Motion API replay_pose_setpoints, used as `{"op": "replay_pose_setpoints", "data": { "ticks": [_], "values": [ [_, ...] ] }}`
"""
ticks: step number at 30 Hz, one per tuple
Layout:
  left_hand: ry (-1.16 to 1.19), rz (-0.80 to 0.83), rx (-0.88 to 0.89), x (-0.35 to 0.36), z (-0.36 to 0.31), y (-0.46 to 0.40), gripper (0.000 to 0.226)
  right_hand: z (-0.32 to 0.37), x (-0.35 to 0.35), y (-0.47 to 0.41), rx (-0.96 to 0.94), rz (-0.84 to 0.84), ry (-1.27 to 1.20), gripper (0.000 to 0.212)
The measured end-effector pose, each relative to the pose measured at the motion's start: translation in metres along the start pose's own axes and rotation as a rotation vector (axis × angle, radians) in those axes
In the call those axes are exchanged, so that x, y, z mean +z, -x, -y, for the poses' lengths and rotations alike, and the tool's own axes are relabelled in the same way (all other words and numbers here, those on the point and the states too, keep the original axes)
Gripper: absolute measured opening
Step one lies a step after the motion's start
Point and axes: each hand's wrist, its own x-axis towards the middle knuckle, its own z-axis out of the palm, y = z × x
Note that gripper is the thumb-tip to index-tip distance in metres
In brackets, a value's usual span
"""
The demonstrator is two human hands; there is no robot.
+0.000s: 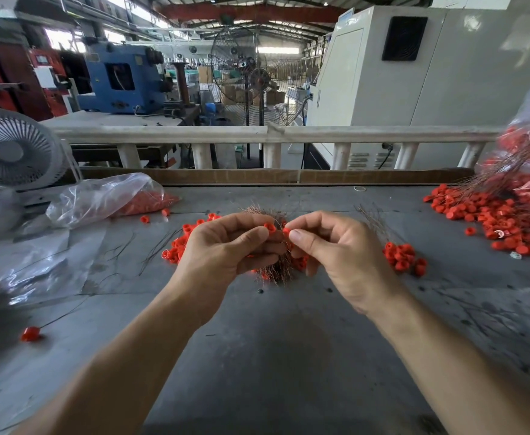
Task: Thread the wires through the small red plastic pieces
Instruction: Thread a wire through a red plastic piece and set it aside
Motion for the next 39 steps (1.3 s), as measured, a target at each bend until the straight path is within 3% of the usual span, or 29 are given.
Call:
{"op": "replay_pose_setpoints", "data": {
  "ticks": [8,21,27,39],
  "values": [
    [0.019,-0.008,-0.01,0.001,-0.001,-0.001,0.021,0.003,0.004,0.001,-0.018,-0.015,0.016,0.022],
    [-0.113,0.028,0.035,0.006,0.0,0.003,0.029,0.016,0.007,0.007,-0.305,-0.109,0.452,0.007],
    [-0.186,0.032,0.078,0.008,0.001,0.004,0.025,0.018,0.009,0.009,-0.37,-0.116,0.519,0.007],
    [-0.316,-0.005,0.158,0.008,0.006,0.003,0.017,0.018,0.011,0.009,-0.309,-0.104,0.487,0.008]
  ]
}}
